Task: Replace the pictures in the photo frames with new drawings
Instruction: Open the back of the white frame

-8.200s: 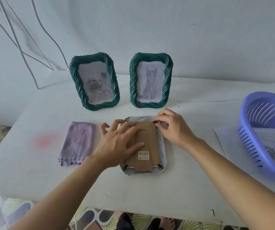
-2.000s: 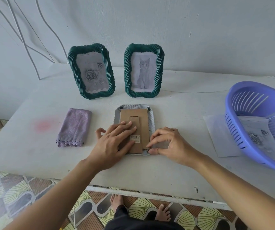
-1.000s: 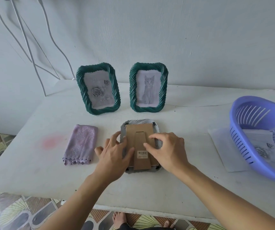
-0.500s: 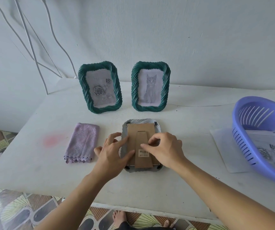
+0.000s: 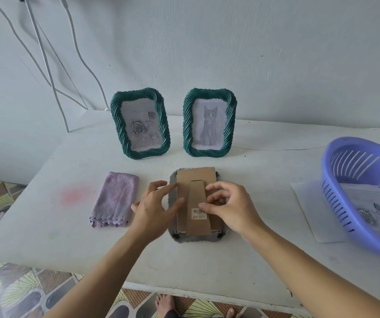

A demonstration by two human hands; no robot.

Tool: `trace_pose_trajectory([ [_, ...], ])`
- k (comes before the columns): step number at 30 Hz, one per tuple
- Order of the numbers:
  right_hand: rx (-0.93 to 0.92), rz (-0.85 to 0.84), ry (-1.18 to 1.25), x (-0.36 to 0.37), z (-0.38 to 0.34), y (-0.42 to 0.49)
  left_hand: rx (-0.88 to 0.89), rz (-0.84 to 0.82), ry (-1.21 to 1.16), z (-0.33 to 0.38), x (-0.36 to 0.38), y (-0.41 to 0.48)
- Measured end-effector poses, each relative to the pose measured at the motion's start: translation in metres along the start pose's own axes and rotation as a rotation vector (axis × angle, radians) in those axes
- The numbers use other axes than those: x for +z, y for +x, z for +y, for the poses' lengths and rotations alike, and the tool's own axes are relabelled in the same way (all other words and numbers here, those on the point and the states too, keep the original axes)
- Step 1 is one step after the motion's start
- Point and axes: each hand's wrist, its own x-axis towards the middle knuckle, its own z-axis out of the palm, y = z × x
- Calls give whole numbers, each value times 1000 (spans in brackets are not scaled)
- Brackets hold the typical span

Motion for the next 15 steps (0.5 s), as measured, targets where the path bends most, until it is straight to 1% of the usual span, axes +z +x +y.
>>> trace_pose_trajectory([
  [4, -21, 7, 5, -4, -1, -3, 19, 73, -42, 12, -3, -4],
  [7, -43, 17, 42, -5, -1, -5, 39, 95, -132, 20, -5, -11],
  [12, -168, 121, 70, -11, -6, -8, 107, 75, -312, 39, -12, -13],
  [15, -240, 194, 117, -17, -8, -7, 145, 62, -335, 49, -15, -6],
])
